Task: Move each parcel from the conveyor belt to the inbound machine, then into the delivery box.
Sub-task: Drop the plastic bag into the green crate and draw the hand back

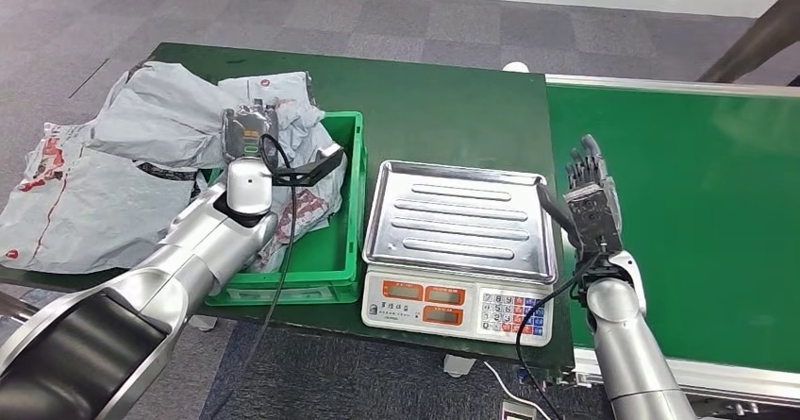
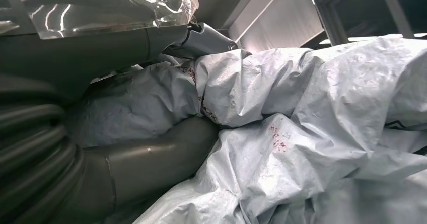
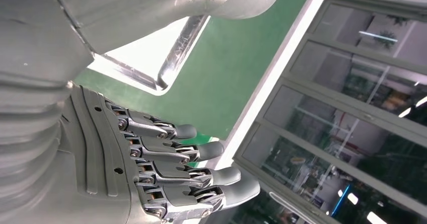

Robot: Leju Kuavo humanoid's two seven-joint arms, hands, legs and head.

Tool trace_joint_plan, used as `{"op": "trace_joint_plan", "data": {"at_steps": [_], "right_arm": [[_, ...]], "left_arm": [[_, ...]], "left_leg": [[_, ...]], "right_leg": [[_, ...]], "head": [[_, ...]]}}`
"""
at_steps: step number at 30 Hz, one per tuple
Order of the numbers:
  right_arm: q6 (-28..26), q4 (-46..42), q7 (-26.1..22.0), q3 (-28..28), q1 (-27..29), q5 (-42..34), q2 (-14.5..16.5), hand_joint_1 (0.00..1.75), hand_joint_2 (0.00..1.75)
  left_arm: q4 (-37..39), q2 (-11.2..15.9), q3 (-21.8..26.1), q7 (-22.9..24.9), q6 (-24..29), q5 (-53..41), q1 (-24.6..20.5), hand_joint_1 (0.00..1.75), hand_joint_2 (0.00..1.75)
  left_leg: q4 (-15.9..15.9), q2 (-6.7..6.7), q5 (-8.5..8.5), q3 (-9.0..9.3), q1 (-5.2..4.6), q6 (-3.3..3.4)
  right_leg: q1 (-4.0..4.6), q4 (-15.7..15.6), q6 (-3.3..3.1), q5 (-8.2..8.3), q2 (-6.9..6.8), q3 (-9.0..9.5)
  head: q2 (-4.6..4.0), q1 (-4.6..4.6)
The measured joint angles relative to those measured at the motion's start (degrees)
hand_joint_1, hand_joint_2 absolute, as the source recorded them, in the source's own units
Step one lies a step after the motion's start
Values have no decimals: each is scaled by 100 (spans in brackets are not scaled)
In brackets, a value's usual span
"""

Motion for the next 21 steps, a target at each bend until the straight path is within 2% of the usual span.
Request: {"op": "trace_joint_plan", "data": {"at_steps": [5, 7, 9, 10, 18, 21], "right_arm": [[80, 26, -11, 1, -122, -72, 14, 0, 175], [65, 33, 27, 1, -170, -33, 41, 0, 175], [45, 33, 45, 1, -183, 12, 62, 0, 175], [43, 31, 50, 0, -179, 23, 64, 0, 175], [113, -62, 89, -46, -101, 15, 59, 0, 175], [109, -73, 93, -55, -70, 3, 46, 0, 175]], "left_arm": [[47, 81, 166, -47, -480, -117, 188, 175, 175], [60, 89, 268, -213, -607, -15, 276, 92, 175], [56, 74, 455, -609, -594, 275, 349, 5, 175], [49, 57, 590, -871, -555, 454, 375, 0, 175], [-157, -293, 1959, -2846, -77, 1598, 406, 0, 175], [-281, -443, 2451, -3373, -38, 1979, 399, 0, 175]], "left_leg": [[-2, 2, 2, 1, 2, -3], [-1, 1, 3, 2, 3, -4], [0, 0, 3, 1, 3, -4], [0, -1, 3, 1, 3, -4], [3, 0, 1, 0, -1, -1], [3, 1, 1, 1, -1, -1]], "right_leg": [[3, 1, 0, 0, 4, -2], [3, 0, 0, 0, 2, -3], [3, 0, -1, 0, -1, -3], [2, 0, 0, 0, -2, -4], [-1, -2, 1, 1, 0, -4], [0, -2, 1, 1, 3, -5]], "head": [[0, 0], [0, 0], [1, 0], [1, 0], [0, 0], [0, 0]]}}
